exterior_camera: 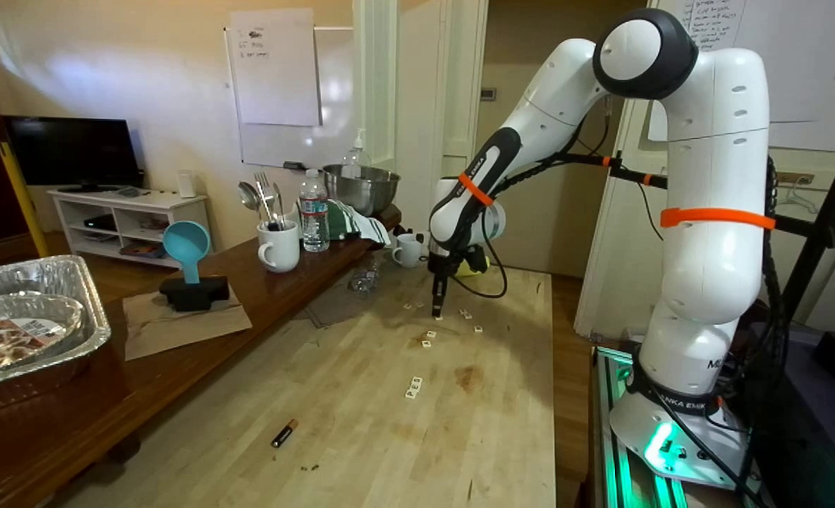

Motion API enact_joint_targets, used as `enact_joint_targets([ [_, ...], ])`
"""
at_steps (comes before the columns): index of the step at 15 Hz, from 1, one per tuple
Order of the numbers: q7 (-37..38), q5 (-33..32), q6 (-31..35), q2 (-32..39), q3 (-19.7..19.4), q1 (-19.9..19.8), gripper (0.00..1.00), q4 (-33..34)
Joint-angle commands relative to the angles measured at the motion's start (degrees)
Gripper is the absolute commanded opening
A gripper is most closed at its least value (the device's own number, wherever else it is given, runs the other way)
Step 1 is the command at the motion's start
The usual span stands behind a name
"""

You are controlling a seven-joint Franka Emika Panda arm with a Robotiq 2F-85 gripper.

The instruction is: Move three letter blocks to the far left, then move three more to the left.

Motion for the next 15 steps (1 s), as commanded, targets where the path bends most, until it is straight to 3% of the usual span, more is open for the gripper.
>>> enact_joint_targets([
  [1, 2.8, -2.0, -1.2, -1.9, -1.2, 3.2, 0.0, -3.7],
  [9, 5.6, -5.1, -3.6, -4.6, -1.6, 6.8, 0.0, -7.4],
  [15, 7.1, -3.9, -3.7, -6.0, -1.2, 8.6, 0.0, -9.4],
])
